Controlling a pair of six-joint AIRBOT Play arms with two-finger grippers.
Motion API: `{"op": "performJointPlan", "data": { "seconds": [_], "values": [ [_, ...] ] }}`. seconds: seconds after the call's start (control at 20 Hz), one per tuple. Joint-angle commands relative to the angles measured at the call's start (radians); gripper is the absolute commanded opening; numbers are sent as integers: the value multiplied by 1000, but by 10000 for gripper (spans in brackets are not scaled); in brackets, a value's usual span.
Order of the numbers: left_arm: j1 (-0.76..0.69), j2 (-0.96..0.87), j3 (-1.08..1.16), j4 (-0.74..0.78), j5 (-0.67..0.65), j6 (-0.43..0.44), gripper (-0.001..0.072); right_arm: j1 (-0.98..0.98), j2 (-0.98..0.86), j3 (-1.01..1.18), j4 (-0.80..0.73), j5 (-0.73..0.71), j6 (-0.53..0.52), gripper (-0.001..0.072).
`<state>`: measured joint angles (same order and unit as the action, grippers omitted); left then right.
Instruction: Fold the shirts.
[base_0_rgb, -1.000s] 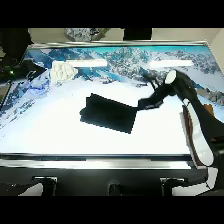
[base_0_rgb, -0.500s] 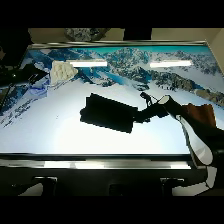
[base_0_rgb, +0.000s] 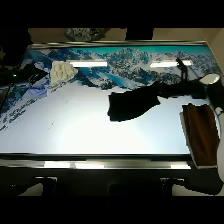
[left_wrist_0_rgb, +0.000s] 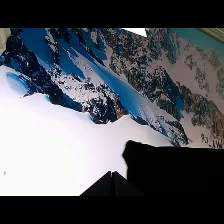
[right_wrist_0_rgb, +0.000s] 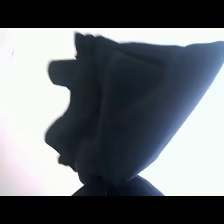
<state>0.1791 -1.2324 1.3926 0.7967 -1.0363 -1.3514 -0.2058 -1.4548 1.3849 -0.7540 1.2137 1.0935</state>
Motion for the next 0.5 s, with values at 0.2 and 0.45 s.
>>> {"op": "performJointPlan", "data": {
  "seconds": [0.2, 0.45],
  "values": [
    [0, 0, 0, 0, 8, 18, 30, -420, 108, 281, -172, 238, 100, 38],
    [0, 0, 0, 0, 8, 18, 31, -564, 108, 322, -165, 218, 132, 38]
  ]
}}
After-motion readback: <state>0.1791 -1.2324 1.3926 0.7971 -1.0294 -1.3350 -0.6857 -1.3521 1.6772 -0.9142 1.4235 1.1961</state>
